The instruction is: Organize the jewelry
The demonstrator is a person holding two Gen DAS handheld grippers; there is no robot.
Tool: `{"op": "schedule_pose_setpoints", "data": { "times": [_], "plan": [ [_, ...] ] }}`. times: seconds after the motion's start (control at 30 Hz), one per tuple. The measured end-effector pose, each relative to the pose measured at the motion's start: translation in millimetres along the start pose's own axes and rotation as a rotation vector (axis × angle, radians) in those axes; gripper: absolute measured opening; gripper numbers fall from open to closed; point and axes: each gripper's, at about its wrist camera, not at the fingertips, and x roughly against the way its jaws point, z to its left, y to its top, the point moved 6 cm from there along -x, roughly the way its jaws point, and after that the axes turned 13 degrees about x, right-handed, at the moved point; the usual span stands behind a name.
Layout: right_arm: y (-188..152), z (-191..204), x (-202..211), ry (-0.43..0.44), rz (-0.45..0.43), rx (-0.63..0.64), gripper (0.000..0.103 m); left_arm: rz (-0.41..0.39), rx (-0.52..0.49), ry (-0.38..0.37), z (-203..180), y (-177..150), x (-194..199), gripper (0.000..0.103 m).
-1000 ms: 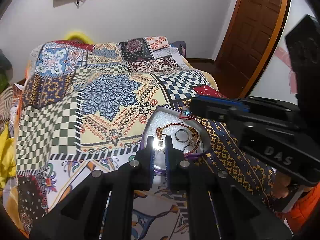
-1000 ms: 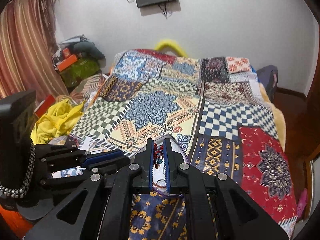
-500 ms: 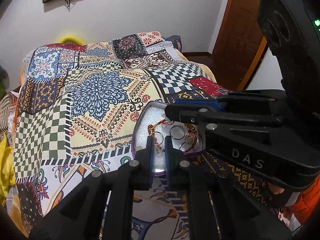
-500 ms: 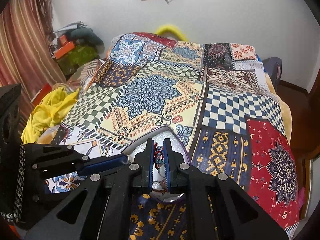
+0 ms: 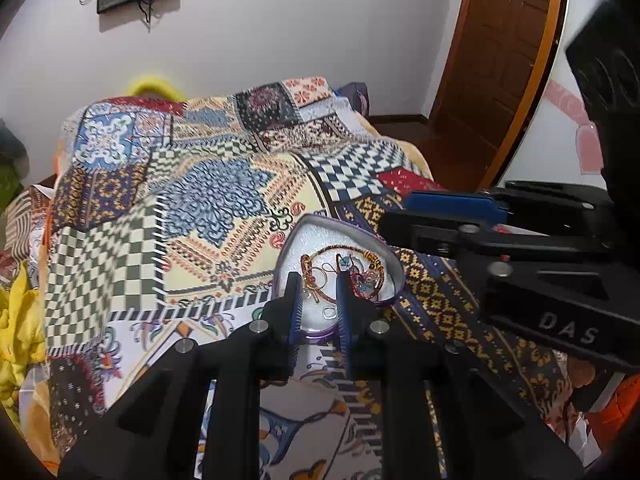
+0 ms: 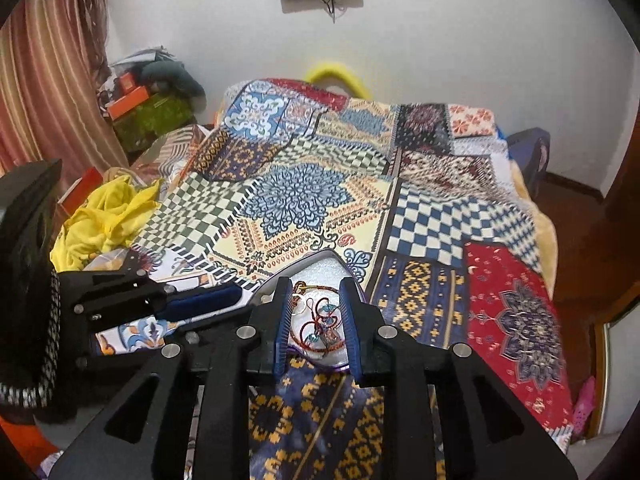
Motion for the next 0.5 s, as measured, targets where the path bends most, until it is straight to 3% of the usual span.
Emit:
{"op": "schedule_pose_setpoints", "data": {
  "times": [0.23,0.5],
  "plan": [
    [5.7,10.6,48.5,-0.052,-0.079,0.017,0.022,-0.085,0.017,-0.004,-5.7,11.8,53.9,0.016],
    [16.4,33.4,142.9,-0.107,-0.286,0.005,0.022,-0.304,0.007,-0.027,-28.1,25.9,163.0,0.017]
  ]
}}
